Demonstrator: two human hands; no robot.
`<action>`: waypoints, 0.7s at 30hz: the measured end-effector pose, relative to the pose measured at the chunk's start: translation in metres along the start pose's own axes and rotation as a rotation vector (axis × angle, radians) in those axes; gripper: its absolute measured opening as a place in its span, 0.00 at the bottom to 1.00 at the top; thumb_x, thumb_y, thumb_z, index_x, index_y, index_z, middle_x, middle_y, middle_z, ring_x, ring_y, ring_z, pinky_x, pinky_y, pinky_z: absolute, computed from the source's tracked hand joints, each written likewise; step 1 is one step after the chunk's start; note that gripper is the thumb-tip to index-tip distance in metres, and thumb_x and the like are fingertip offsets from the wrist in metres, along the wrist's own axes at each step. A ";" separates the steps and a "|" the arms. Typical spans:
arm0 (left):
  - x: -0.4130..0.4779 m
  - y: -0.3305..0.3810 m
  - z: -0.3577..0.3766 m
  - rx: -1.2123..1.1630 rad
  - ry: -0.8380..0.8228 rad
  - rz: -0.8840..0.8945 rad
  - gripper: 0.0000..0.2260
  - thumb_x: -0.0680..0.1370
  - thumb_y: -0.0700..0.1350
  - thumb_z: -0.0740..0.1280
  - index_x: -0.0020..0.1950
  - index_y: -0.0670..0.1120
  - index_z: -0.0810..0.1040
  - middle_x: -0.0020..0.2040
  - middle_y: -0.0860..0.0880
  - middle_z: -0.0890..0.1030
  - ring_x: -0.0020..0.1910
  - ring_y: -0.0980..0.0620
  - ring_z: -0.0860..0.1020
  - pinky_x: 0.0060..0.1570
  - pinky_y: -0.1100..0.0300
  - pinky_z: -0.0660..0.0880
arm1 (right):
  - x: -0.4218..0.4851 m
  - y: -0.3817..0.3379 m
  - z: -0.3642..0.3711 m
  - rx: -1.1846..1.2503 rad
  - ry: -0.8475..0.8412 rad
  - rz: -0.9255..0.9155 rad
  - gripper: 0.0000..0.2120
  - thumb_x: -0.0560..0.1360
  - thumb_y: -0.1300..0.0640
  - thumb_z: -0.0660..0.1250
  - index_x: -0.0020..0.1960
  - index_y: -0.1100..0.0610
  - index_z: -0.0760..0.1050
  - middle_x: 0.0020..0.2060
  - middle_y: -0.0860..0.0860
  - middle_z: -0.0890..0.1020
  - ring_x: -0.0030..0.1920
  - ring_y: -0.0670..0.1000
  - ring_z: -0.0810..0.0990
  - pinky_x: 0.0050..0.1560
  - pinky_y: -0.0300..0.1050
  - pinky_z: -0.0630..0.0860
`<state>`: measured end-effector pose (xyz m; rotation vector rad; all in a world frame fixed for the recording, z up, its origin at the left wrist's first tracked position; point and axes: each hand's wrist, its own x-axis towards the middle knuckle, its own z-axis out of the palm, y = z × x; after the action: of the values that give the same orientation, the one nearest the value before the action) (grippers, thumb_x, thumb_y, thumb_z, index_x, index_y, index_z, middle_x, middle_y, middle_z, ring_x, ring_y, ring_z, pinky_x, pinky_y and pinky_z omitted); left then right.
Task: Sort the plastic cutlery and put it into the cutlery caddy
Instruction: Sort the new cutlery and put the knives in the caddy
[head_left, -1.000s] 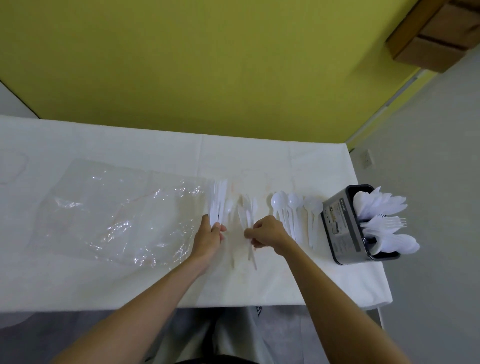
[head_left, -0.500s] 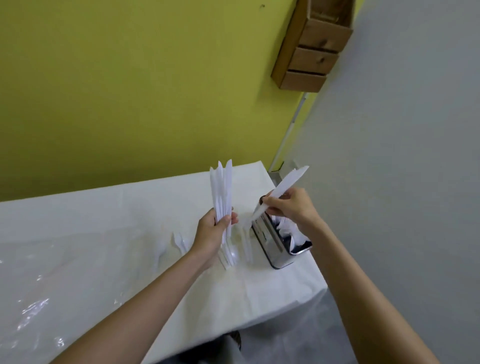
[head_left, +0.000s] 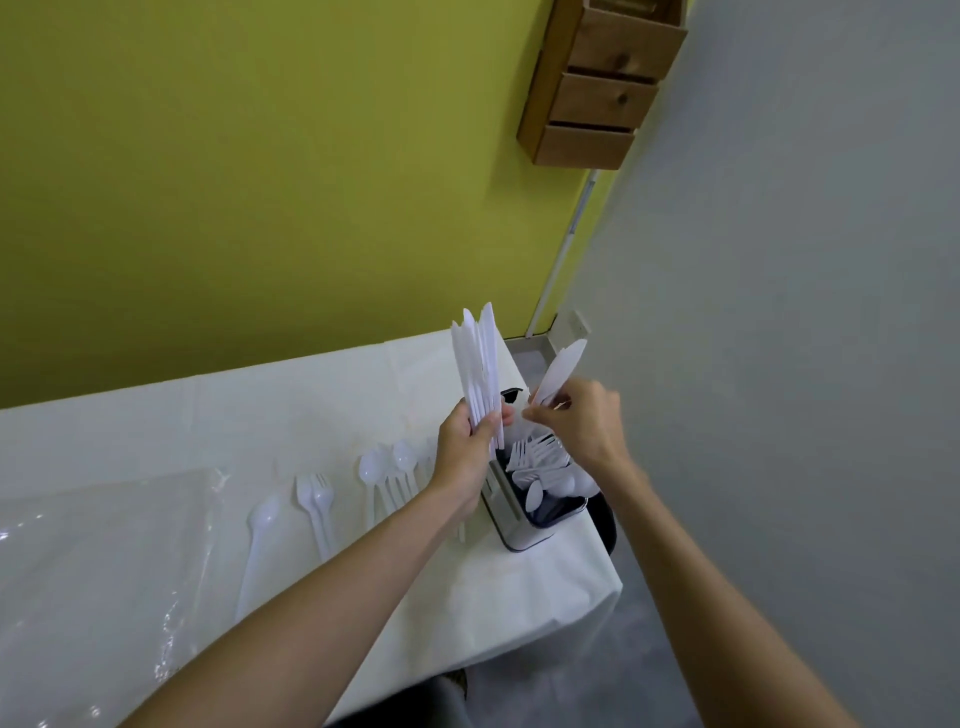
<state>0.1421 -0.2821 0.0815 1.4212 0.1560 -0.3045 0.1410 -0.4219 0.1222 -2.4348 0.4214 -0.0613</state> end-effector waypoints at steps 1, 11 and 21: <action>0.001 -0.003 0.003 -0.002 -0.002 0.009 0.09 0.81 0.38 0.59 0.58 0.42 0.78 0.50 0.50 0.82 0.54 0.53 0.80 0.54 0.64 0.74 | 0.001 0.002 0.000 0.012 -0.015 -0.019 0.09 0.68 0.53 0.78 0.43 0.57 0.83 0.35 0.50 0.83 0.36 0.49 0.80 0.33 0.38 0.73; 0.012 -0.015 0.003 0.050 -0.045 0.155 0.08 0.79 0.40 0.65 0.55 0.50 0.79 0.52 0.50 0.84 0.55 0.54 0.81 0.57 0.57 0.76 | 0.003 0.011 -0.006 0.148 -0.023 -0.105 0.07 0.74 0.53 0.73 0.43 0.56 0.84 0.33 0.50 0.84 0.34 0.47 0.83 0.38 0.46 0.79; 0.009 -0.026 -0.002 0.224 -0.025 0.181 0.09 0.78 0.42 0.67 0.57 0.45 0.80 0.51 0.52 0.84 0.54 0.58 0.80 0.54 0.66 0.75 | 0.010 0.012 -0.029 0.145 -0.284 -0.144 0.10 0.68 0.60 0.65 0.43 0.45 0.77 0.30 0.40 0.79 0.32 0.40 0.75 0.37 0.39 0.72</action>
<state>0.1429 -0.2845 0.0537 1.6408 -0.0285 -0.1943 0.1428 -0.4511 0.1364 -2.2830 0.1100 0.1837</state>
